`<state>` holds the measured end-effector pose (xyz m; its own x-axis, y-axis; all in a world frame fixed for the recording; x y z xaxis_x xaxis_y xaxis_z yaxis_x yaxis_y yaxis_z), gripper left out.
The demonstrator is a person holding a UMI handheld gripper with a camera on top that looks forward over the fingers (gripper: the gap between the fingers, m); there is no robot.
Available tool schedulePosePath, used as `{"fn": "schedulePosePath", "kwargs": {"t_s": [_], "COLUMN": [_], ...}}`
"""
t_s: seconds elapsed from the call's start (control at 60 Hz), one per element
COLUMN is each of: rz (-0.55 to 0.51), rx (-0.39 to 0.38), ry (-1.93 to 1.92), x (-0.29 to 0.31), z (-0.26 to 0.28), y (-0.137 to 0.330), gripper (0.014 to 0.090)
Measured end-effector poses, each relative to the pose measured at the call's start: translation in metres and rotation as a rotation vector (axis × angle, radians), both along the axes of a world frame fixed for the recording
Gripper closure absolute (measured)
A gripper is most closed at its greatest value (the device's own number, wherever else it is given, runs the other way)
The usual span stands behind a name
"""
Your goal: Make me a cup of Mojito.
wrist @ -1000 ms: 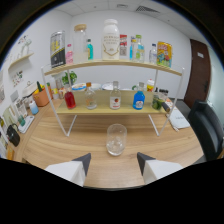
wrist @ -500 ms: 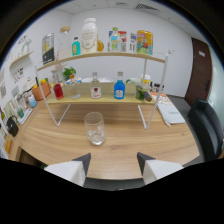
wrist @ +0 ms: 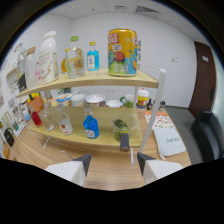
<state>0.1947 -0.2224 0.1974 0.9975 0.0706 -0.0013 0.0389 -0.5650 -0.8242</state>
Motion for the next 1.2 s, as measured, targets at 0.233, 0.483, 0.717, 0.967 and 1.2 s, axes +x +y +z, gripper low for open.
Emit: {"fn": "schedulePosePath", "kwargs": {"t_s": [0.233,0.483,0.717,0.967,1.2], "rz": [-0.012,-0.022,-0.021,-0.052,-0.097], "rx": [-0.041,-0.085,-0.122,-0.125,-0.074], "ry": [0.029,0.018,0.02,0.013,0.017], "x": [0.013,0.02,0.019,0.023,0.025], "z": [-0.013,-0.03,-0.037,-0.036,-0.019], "y": [0.045,0.067,0.068,0.067,0.053], "gripper": [0.0231,0.053,0.0811,0.0878,0.0888]}}
